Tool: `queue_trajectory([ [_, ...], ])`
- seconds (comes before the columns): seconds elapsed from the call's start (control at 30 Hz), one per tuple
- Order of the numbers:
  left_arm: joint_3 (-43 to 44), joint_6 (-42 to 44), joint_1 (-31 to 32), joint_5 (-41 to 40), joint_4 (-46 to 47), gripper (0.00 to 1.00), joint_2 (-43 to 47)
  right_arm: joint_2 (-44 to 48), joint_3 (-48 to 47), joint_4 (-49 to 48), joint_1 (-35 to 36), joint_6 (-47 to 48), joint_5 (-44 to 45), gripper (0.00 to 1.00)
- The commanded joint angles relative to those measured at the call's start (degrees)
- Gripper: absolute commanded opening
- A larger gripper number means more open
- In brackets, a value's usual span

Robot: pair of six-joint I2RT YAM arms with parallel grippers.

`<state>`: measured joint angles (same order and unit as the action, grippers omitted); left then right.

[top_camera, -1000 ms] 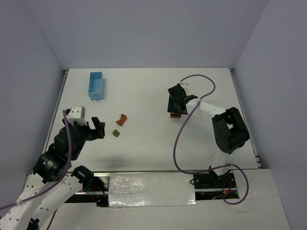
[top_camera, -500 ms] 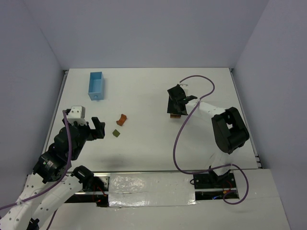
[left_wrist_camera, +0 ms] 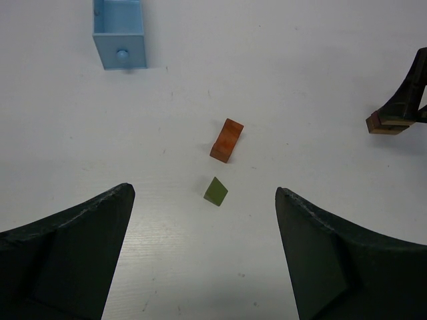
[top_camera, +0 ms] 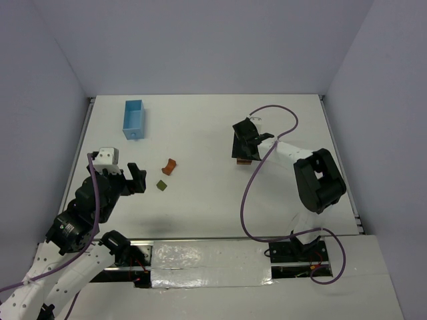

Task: Build the wood block tower

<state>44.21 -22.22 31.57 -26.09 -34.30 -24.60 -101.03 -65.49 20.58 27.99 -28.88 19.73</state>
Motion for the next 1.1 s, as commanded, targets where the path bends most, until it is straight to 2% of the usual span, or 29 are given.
queue_trajectory([
  [0.0, -0.17, 1.56, -0.02, 0.42, 2.31, 1.0, 0.08, -0.48, -0.51, -0.98, 0.49, 0.05, 0.75, 0.75],
  [0.03, -0.17, 1.65, -0.11, 0.42, 2.31, 1.0, 0.08, -0.48, -0.51, -0.98, 0.4, 0.14, 0.67, 0.79],
  [0.23, -0.26, 1.56, -0.02, 0.51, 2.4, 0.99, 0.08, -0.48, -1.12, -0.8, 0.58, 0.41, 0.14, 0.81],
  [0.3, -0.26, 1.56, -0.11, 0.42, 2.31, 1.0, 0.08, 0.22, -1.3, -0.8, 0.58, 0.5, -0.04, 0.88],
  [0.33, -0.26, 1.56, -0.11, 0.42, 2.4, 0.99, 0.17, 0.66, -1.48, -0.89, 0.66, 0.67, -0.21, 0.99],
  [0.53, -0.08, 1.21, -0.11, -0.45, 2.22, 0.99, -0.53, 8.74, -4.72, 2.26, 4.09, 2.51, 2.68, 1.0],
  [0.7, 0.0, 0.69, -0.11, -1.16, 2.05, 0.99, -2.38, 16.9, -6.14, 2.29, 14.18, 5.15, 7.78, 1.0],
  [0.77, 0.18, 0.42, -0.02, -1.33, 2.22, 1.0, -3.52, 18.77, -4.22, -1.57, 16.57, 6.64, 2.55, 1.0],
  [0.83, 0.01, 0.15, -0.19, -0.73, 3.79, 0.99, -9.03, 22.01, 1.38, -8.43, 16.57, 6.48, -7.28, 1.0],
  [0.87, -0.08, 0.51, -0.2, 0.15, 4.24, 0.99, -9.06, 23.41, 3.42, -10.1, 16.57, 5.86, -8.46, 1.0],
  [0.93, 2.45, 0.16, -1.16, 1.47, 2.07, 1.0, -18.34, 28.94, 9.57, -13.89, 16.49, 4.63, -9.61, 1.0],
  [1.0, 6.4, 0.85, -3.87, 6.9, 1.43, 0.99, -29.03, 34.55, 14.31, -15.73, 16.14, 5.41, -11.45, 1.0],
  [1.03, 7.03, 1.47, -4.84, 9.54, 2.22, 1.0, -31.97, 36.24, 15.56, -15.83, 15.87, 5.94, -12.51, 1.0],
  [1.07, 8.43, 2.08, -5.81, 13.39, 4.75, 0.99, -38.61, 38.78, 16.53, -15.92, 15.61, 7.08, -14.96, 1.0],
])
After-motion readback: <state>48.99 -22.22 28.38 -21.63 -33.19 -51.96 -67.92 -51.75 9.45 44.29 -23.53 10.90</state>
